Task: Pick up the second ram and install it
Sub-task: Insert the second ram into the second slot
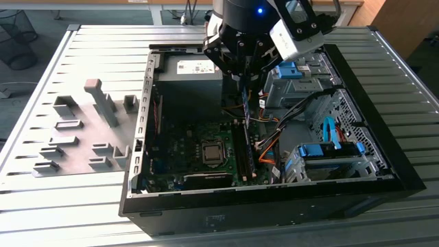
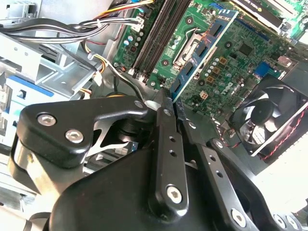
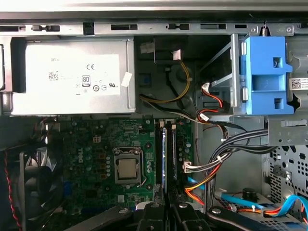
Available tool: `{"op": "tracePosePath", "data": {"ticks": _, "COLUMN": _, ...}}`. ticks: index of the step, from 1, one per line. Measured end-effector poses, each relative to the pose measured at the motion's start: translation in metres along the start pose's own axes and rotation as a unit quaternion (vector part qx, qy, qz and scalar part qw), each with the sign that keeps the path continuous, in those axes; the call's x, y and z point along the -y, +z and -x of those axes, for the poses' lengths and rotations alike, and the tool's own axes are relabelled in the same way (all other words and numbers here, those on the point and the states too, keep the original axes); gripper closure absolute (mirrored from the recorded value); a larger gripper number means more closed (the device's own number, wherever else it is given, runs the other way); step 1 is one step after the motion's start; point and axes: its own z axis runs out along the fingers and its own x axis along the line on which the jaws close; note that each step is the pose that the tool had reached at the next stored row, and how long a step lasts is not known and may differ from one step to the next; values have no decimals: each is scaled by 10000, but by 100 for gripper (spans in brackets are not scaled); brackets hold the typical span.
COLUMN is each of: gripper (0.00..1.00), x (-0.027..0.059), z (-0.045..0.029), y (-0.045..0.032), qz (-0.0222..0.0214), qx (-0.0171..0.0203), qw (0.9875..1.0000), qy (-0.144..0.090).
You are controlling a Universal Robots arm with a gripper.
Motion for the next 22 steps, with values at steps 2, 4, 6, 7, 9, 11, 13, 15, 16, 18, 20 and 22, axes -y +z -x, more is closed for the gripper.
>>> {"op": "tracePosePath", "data": {"ticks": 2, "gripper": 86, "x": 0, "z": 0, "y": 1, "qz": -1, "qx": 0, "qw": 10000, "qy": 0}}
{"op": "tracePosePath", "data": {"ticks": 4, "gripper": 86, "x": 0, "z": 0, "y": 3, "qz": 1, "qx": 0, "qw": 10000, "qy": 0}}
{"op": "tracePosePath", "data": {"ticks": 6, "gripper": 86, "x": 0, "z": 0, "y": 4, "qz": 1, "qx": 0, "qw": 10000, "qy": 0}}
{"op": "tracePosePath", "data": {"ticks": 7, "gripper": 86, "x": 0, "z": 2, "y": 5, "qz": 1, "qx": 0, "qw": 10000, "qy": 0}}
{"op": "tracePosePath", "data": {"ticks": 9, "gripper": 86, "x": 0, "z": 8, "y": 11, "qz": 1, "qx": -4, "qw": 10000, "qy": 0}}
{"op": "tracePosePath", "data": {"ticks": 11, "gripper": 86, "x": 0, "z": 8, "y": 19, "qz": 1, "qx": -6, "qw": 10000, "qy": 1}}
{"op": "tracePosePath", "data": {"ticks": 13, "gripper": 86, "x": 0, "z": 8, "y": 28, "qz": 0, "qx": -7, "qw": 10000, "qy": 0}}
{"op": "tracePosePath", "data": {"ticks": 15, "gripper": 86, "x": 0, "z": 8, "y": 37, "qz": 0, "qx": -6, "qw": 10000, "qy": 0}}
{"op": "tracePosePath", "data": {"ticks": 16, "gripper": 86, "x": 0, "z": 8, "y": 41, "qz": 0, "qx": -6, "qw": 10000, "qy": 0}}
{"op": "tracePosePath", "data": {"ticks": 18, "gripper": 86, "x": 0, "z": 7, "y": 45, "qz": 0, "qx": -7, "qw": 10000, "qy": 0}}
{"op": "tracePosePath", "data": {"ticks": 20, "gripper": 86, "x": 0, "z": 7, "y": 48, "qz": 0, "qx": -7, "qw": 10000, "qy": 0}}
{"op": "tracePosePath", "data": {"ticks": 22, "gripper": 86, "x": 1, "z": 6, "y": 77, "qz": 0, "qx": -6, "qw": 10000, "qy": 0}}
